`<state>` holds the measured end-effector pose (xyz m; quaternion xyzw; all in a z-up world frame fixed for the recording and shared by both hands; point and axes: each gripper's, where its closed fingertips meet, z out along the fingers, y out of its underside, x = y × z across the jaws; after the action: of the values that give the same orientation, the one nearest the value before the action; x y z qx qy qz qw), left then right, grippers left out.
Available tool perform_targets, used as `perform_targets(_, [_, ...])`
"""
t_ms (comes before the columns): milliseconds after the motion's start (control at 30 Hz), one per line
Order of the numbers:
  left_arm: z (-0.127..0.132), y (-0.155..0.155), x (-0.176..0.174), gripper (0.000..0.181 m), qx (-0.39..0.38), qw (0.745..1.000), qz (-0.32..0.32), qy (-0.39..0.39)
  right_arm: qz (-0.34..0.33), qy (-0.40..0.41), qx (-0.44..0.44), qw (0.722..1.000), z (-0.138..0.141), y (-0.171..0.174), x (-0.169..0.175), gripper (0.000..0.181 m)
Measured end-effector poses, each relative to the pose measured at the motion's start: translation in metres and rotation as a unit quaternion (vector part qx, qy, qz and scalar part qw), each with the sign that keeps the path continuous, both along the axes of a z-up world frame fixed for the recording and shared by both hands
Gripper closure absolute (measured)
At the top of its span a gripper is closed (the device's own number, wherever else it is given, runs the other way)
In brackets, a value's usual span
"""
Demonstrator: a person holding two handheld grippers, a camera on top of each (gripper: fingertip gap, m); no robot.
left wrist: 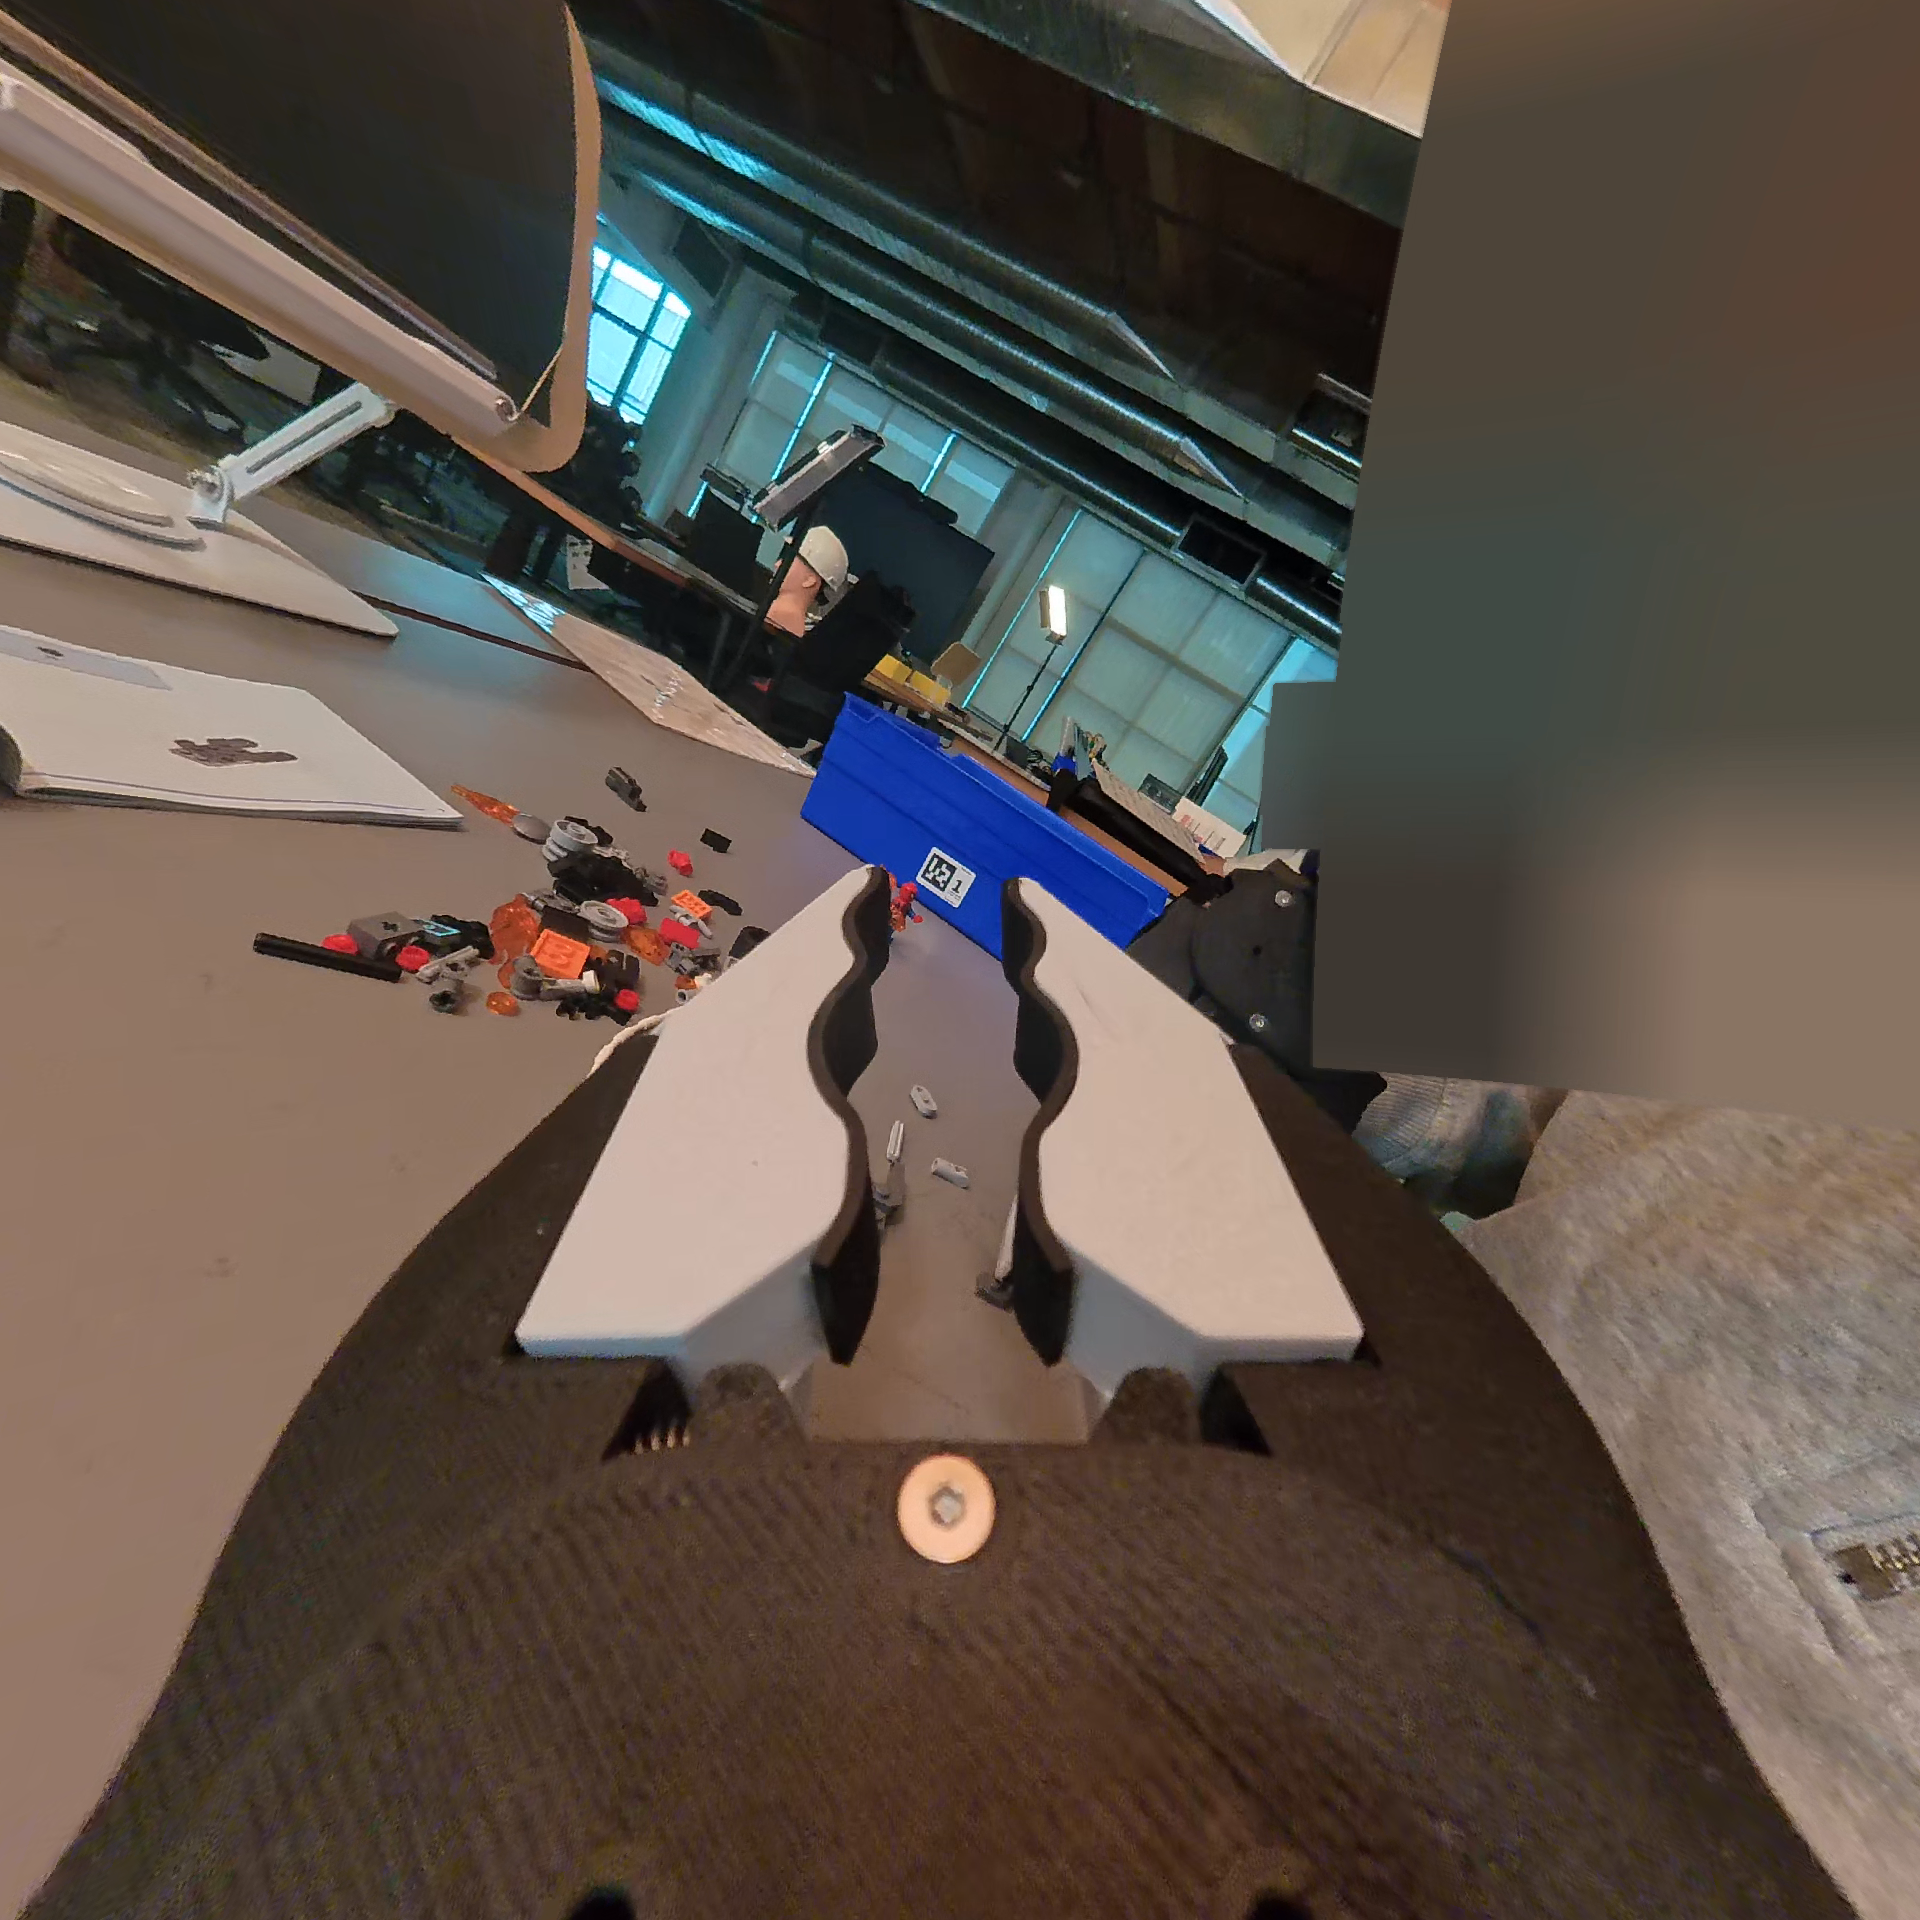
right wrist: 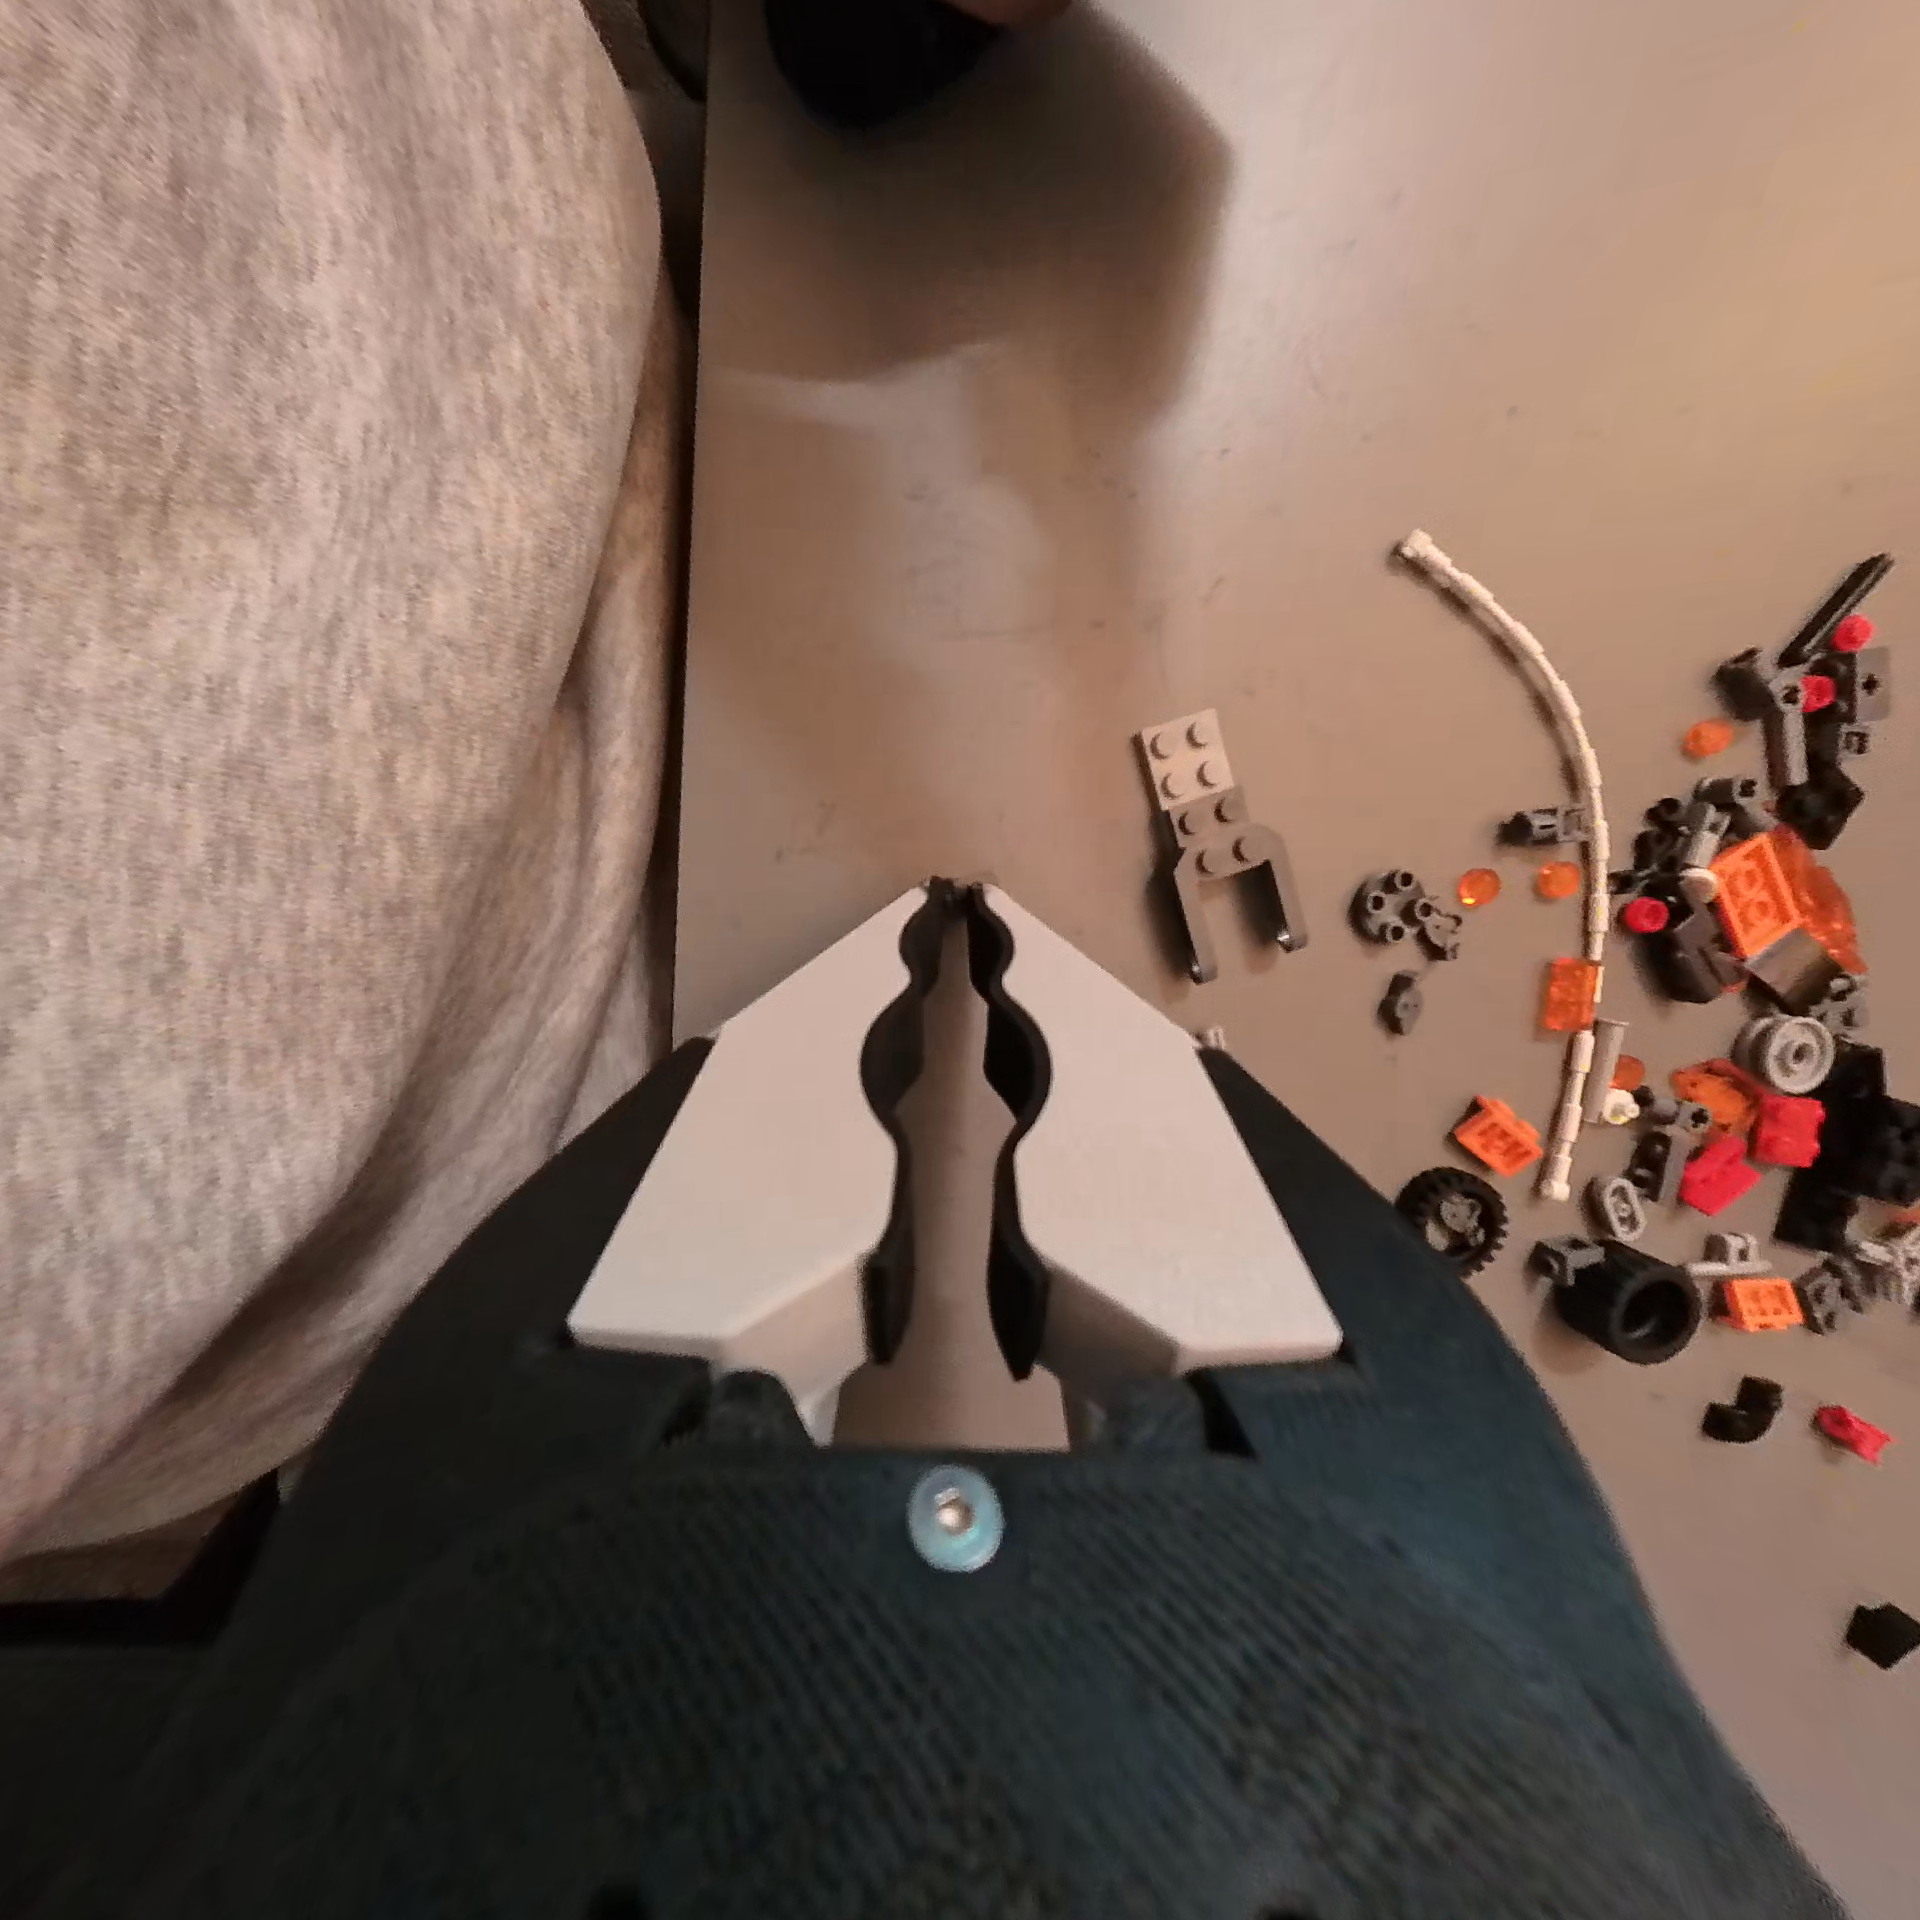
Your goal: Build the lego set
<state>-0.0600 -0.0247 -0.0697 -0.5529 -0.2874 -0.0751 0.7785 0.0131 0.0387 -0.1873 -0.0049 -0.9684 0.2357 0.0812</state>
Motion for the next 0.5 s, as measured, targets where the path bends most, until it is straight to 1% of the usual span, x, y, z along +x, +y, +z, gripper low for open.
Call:
perform_targets(33, [0.000, 0.000, 0.000, 0.162, 0.000, 1.000, 0.000, -0.001, 0.000, -0.001, 0.000, 1.000, 0.000, 0.000, 0.000, 0.179])
perform_targets(233, [-0.001, 0.001, 0.000, 0.162, 0.000, 1.000, -0.003, -0.006, -0.007, 0.020, -0.004, 1.000, 0.005, -0.002, -0.008, 0.180])
perform_targets(333, [-0.010, 0.012, 0.004, 0.164, -0.018, 0.998, -0.038, -0.040, -0.008, 0.030, -0.018, 0.999, 0.014, -0.006, -0.018, 0.179])
perform_targets(433, [-0.028, 0.026, 0.012, 0.164, -0.062, 0.989, -0.092, -0.099, 0.003, 0.027, -0.033, 0.999, 0.019, -0.013, -0.028, 0.179])
perform_targets(500, [-0.047, 0.032, 0.015, 0.163, -0.131, 0.979, -0.090, -0.124, 0.013, 0.017, -0.037, 0.999, 0.017, -0.015, -0.033, 0.180])
